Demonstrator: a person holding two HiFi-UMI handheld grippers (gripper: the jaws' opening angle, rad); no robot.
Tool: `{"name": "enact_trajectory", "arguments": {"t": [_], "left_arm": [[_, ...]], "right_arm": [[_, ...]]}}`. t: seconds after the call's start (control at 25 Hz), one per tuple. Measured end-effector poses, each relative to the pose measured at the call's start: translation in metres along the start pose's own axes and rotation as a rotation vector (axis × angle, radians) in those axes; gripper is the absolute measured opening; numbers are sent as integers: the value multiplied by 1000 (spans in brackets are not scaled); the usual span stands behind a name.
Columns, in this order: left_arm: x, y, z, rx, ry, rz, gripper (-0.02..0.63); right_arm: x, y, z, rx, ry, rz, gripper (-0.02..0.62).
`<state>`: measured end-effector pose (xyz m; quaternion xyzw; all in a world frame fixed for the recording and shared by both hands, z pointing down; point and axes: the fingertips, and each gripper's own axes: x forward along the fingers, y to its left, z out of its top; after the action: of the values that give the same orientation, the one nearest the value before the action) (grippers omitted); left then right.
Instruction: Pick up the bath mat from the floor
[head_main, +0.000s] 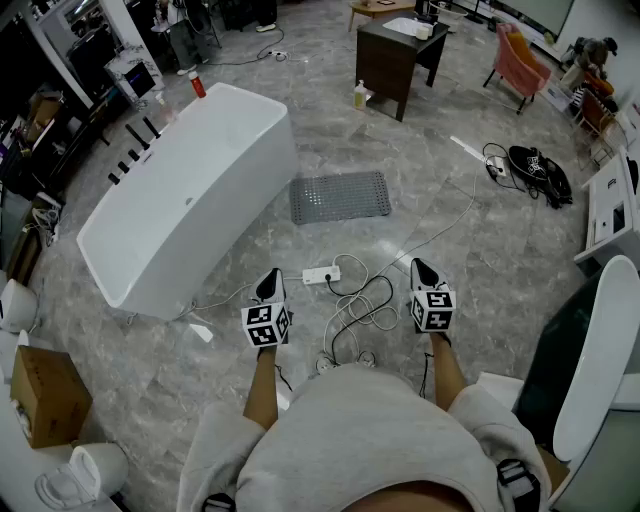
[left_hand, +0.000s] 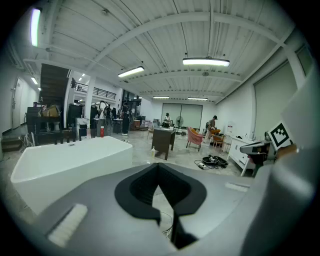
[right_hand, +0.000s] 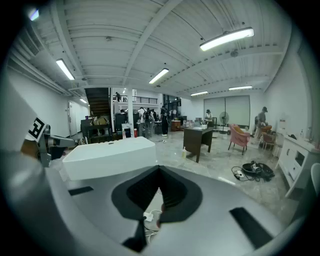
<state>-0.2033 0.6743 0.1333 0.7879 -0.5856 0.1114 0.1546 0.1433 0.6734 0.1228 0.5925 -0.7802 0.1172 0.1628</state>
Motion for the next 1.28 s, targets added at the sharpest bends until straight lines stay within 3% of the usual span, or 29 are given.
{"name": "enact_trajectory", "arguments": {"t": [0.44,0.64,0.68,0.72,0.84,1.0,1.28], "left_arm": [[-7,-6,-2,6,-1,7,11],[-8,-13,-1,33,-22,-19,15],[-8,-17,-1,36,-26,-39,74],[-7,-20,0,36,-30,-58,166],[-5,-30,-1,23,-30,-99,245],[-3,-40,-5,1,-19,-118,258],[-3,-47,-9,8,-26,-79,258]], "right_arm": [[-5,5,-11,-11,26,23,14],[-8,7,-4,7,-22,52,14],[-8,10,-2,12,-28,78,17],[-7,13,0,12,-32,102,95],[-7,15,5,-9,-49,135,237],[-8,9,4,-28,-49,133,250],[-13,-2,-2,-25,-56,116,250]]}}
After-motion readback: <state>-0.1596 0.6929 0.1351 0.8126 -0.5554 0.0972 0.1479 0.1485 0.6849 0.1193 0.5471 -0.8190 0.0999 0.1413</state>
